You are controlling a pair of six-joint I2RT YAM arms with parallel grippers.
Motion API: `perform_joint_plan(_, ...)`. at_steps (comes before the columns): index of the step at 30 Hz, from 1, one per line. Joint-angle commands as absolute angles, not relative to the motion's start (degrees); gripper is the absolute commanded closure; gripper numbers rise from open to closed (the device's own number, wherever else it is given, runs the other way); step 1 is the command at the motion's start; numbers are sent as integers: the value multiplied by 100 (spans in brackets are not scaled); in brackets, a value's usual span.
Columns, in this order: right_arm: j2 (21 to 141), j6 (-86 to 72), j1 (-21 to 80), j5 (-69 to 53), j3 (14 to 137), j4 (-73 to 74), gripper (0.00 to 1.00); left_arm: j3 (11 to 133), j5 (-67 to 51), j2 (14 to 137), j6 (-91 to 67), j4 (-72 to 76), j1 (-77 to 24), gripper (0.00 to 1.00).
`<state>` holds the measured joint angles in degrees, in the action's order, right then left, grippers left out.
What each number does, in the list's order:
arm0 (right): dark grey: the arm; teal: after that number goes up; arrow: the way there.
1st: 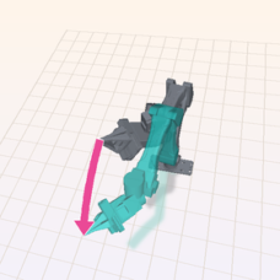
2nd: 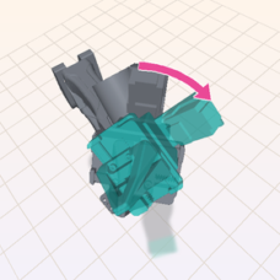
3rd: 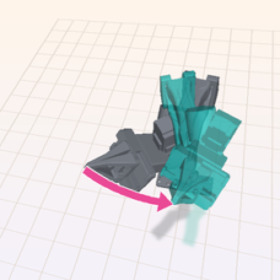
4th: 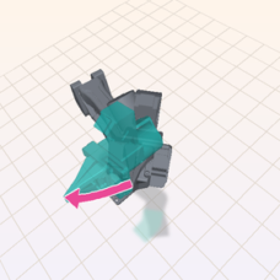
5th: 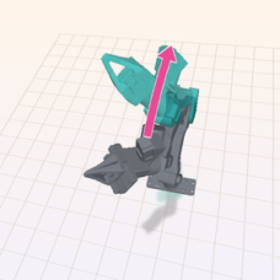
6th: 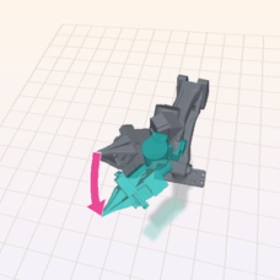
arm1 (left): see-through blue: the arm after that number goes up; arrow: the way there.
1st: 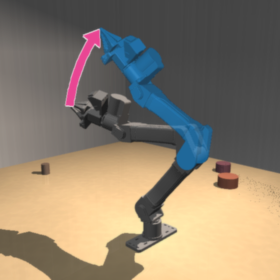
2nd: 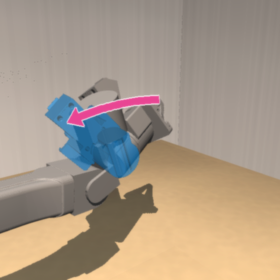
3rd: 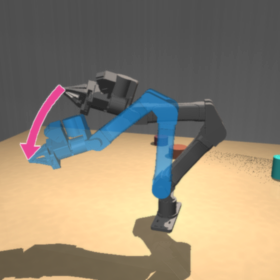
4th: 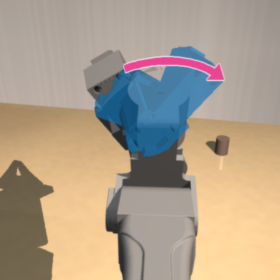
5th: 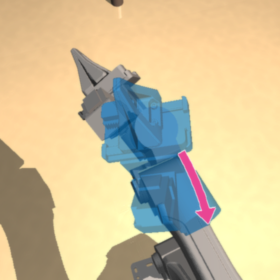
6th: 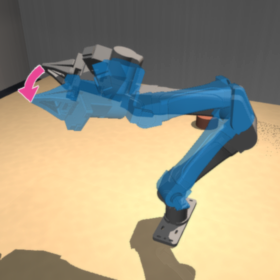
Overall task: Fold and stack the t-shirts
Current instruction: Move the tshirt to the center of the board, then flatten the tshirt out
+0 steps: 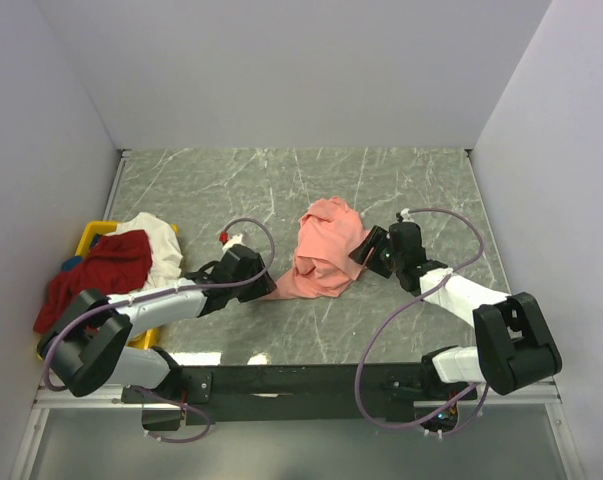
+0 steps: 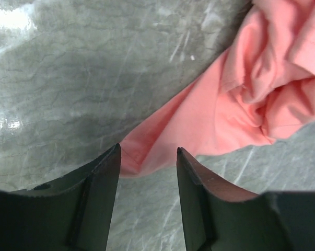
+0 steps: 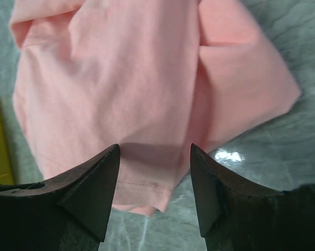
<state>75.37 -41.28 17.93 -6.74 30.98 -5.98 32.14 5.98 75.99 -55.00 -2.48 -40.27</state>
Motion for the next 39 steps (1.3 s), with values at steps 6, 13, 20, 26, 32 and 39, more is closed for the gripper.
perform_joint_plan(6, 7734, -4605, 1749, -1327, 3032, -1450, 52, 3225, 817, 7849, -5555, 114, -4096, 54)
perform_joint_plan(13, 7261, -4632, 1653, -1292, 3163, -1066, 91, 3419, 1019, 7788, -5502, -167, -4096, 99)
perform_joint_plan(20, 6057, -4202, 1565, -616, 3928, 429, 100, 3971, 1625, 7331, -5344, -1061, -4096, 99)
perform_joint_plan(26, 5257, -3877, 1494, -229, 4868, 1598, 100, 4753, 2206, 6663, -5081, -1915, -3868, 99)
perform_joint_plan(32, 4668, -3578, 1424, 324, 5887, 2521, 100, 5737, 2338, 5758, -4650, -2732, -3235, 100)
perform_joint_plan(39, 4403, -3331, 1398, 965, 7293, 3418, 100, 7056, 2513, 5195, -4307, -3533, -2725, 100)
